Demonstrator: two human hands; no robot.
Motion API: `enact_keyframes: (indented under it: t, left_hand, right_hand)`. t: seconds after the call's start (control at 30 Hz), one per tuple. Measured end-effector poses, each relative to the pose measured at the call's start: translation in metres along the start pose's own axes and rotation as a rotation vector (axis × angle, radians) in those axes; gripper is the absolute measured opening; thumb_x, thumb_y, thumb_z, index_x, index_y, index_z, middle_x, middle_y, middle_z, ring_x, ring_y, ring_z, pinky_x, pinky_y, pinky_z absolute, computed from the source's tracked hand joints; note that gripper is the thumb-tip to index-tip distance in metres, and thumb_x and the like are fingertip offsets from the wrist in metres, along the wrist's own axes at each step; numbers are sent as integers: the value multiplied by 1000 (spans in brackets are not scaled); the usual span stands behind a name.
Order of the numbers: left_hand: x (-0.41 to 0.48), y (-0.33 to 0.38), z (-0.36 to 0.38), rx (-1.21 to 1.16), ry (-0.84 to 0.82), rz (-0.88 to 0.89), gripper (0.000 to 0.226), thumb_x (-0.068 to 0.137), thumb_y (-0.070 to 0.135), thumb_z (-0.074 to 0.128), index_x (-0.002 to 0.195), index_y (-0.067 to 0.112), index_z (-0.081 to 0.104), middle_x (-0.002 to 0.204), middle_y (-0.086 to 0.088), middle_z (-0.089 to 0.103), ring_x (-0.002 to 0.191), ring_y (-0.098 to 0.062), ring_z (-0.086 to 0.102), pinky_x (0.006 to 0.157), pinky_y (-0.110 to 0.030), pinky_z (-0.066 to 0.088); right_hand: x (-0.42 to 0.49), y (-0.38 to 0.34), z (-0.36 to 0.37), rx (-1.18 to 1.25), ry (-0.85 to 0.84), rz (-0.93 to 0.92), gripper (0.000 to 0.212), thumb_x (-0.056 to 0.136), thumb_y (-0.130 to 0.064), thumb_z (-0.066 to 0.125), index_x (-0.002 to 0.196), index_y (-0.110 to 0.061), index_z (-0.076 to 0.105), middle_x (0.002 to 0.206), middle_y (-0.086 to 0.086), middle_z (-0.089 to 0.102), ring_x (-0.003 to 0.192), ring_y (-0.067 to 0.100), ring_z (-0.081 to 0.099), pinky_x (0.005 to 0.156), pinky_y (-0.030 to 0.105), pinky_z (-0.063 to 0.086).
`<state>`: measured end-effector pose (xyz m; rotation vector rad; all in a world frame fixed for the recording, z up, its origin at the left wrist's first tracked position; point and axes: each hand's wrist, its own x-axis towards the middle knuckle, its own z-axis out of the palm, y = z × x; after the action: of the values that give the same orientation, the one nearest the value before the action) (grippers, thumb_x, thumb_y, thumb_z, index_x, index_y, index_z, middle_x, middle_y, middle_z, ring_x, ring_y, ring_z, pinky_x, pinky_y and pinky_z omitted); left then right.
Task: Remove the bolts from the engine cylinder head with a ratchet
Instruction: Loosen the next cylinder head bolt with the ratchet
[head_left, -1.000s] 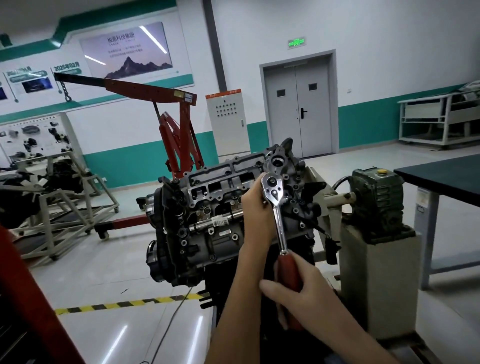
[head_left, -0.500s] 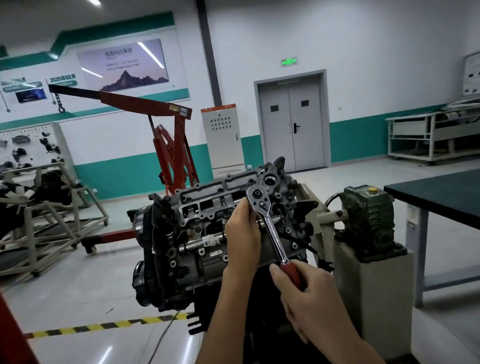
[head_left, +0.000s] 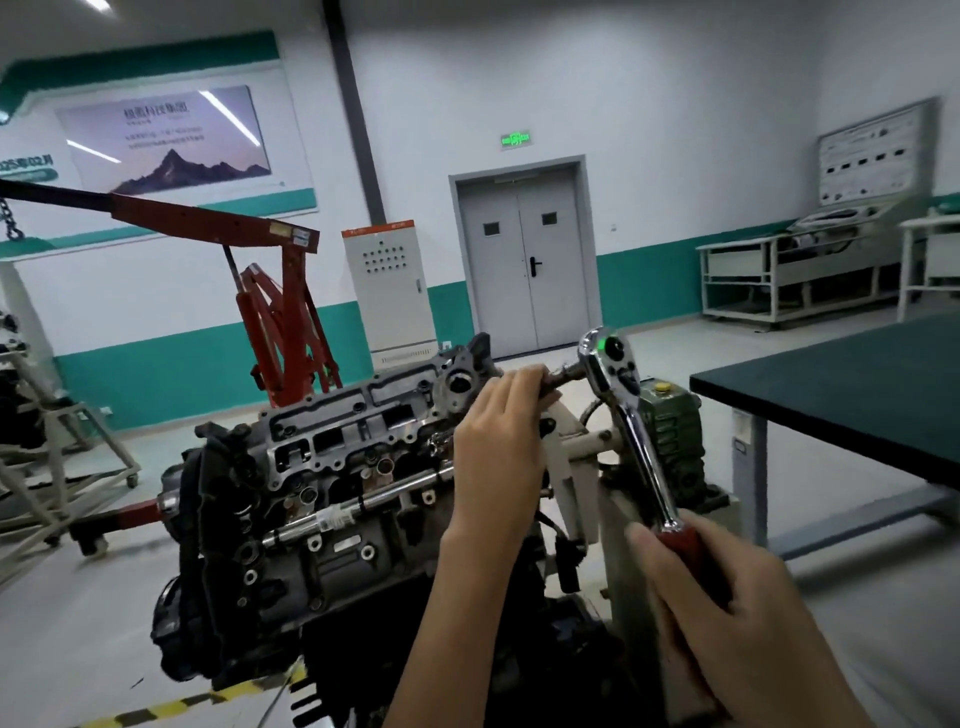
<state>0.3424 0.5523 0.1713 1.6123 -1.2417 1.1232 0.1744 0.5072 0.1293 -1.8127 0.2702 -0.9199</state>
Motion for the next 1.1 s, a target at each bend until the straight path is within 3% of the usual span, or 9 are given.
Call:
enact_keyframes:
  t: [0.17, 0.23, 0.33, 0.43, 0.53, 0.67, 0.87, 1.0, 1.1]
  left_hand:
    - [22, 62, 40, 54, -74, 203, 24, 79, 2, 74, 103, 1, 68, 86, -10, 69, 77, -26, 66, 66, -35, 55]
    - [30, 90, 65, 44, -48, 278, 24, 81, 4, 72, 104, 5, 67, 85, -7, 68, 76, -24, 64, 70, -31, 48]
    - [40, 128, 100, -52, -49, 343, 22, 90, 16, 55, 105, 6, 68, 85, -7, 67, 77, -25, 62, 72, -32, 45]
    - [39, 139, 128, -50, -136, 360, 21, 85, 4, 64, 105, 5, 69, 85, -8, 67, 76, -27, 64, 68, -37, 53]
    - [40, 148, 156, -79, -174, 370, 28, 80, 0, 74, 105, 8, 69, 84, -4, 64, 76, -25, 60, 68, -35, 49]
    - [38, 161, 179, -125, -193, 422, 17, 88, 13, 65, 105, 13, 68, 81, -1, 62, 75, -23, 59, 68, -32, 47]
    - [11, 153, 167, -163, -256, 401, 19, 90, 9, 63, 108, 7, 69, 84, -7, 65, 74, -27, 59, 68, -36, 49]
    - [1, 143, 154, -201, -234, 400, 23, 92, 11, 53, 106, 3, 70, 80, -8, 64, 71, -27, 58, 66, -37, 49]
    - [1, 136, 147, -173, -187, 392, 16, 90, 8, 59, 101, 5, 71, 76, -6, 62, 67, -26, 56, 63, -35, 49]
  right_hand:
    - [-19, 13, -59, 26, 326, 92, 25, 78, -43, 63, 73, -19, 60, 42, -3, 50, 38, 4, 46, 40, 10, 32]
    - [-23, 26, -80, 61, 440, 122, 26, 73, -50, 69, 76, -25, 63, 45, -4, 51, 44, 7, 48, 49, 15, 38]
    - [-21, 50, -110, 217, 547, 187, 51, 55, -63, 67, 81, -19, 63, 52, -2, 48, 56, 20, 46, 63, 32, 36]
    - [-13, 65, -124, 331, 510, 230, 39, 66, -56, 65, 73, -18, 59, 51, 9, 34, 46, 20, 37, 55, 33, 31]
    - [-9, 80, -140, 436, 545, 237, 39, 63, -53, 71, 66, -16, 57, 43, 7, 30, 35, 17, 30, 46, 26, 26]
    - [-11, 94, -160, 503, 556, 205, 40, 63, -52, 65, 58, -16, 48, 42, 6, 28, 34, 17, 27, 42, 23, 25]
    - [-37, 106, -158, 519, 400, 235, 46, 76, -47, 63, 57, -12, 39, 40, 8, 25, 30, 16, 24, 38, 16, 27]
    - [-40, 109, -148, 583, 350, 233, 48, 74, -47, 64, 55, -12, 37, 39, 6, 23, 29, 13, 21, 40, 14, 29]
    - [-38, 105, -143, 638, 300, 225, 49, 73, -47, 64, 53, -13, 37, 39, 6, 22, 28, 12, 21, 39, 13, 30]
